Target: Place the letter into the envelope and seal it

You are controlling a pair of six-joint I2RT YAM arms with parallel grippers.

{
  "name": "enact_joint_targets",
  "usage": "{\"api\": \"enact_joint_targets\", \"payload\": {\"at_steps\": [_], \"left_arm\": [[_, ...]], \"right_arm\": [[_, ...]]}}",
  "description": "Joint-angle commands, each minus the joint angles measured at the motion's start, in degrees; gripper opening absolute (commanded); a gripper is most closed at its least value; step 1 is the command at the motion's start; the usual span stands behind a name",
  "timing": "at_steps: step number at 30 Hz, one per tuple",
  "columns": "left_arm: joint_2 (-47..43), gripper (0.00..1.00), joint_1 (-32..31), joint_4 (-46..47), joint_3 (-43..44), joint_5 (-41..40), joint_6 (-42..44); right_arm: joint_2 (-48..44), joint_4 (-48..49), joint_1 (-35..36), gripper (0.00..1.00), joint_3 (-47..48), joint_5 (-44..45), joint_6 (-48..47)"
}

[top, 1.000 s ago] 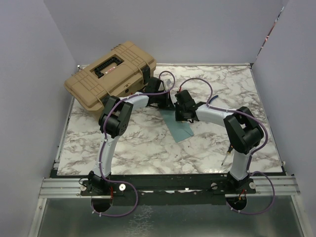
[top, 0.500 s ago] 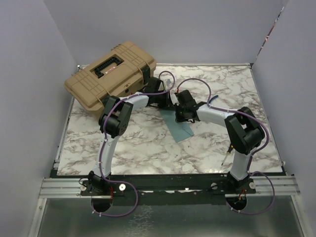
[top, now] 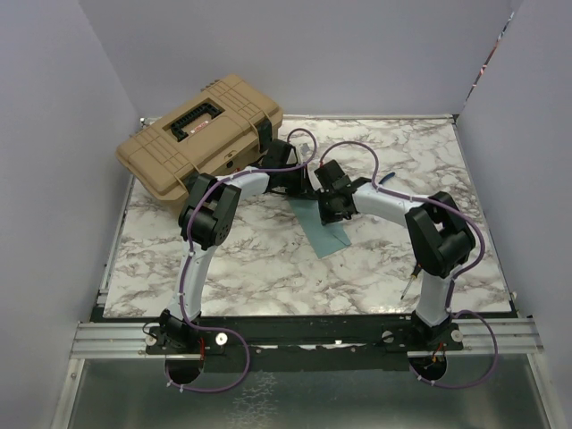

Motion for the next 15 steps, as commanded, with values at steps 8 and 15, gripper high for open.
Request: {"api": "enact_joint_targets", "payload": {"at_steps": [8, 15], "left_arm": [[4.5, 0.0, 0.7, -4.1, -1.6, -5.9, 2.4], [4.5, 0.0, 0.7, -4.1, -1.7, -5.8, 2.4]], "right_arm": [[1.4, -18.3, 0.3, 0.05, -7.1, 4.7, 5.9], [-0.9, -18.2, -1.5, 0.05, -9.9, 4.4, 7.8]]}}
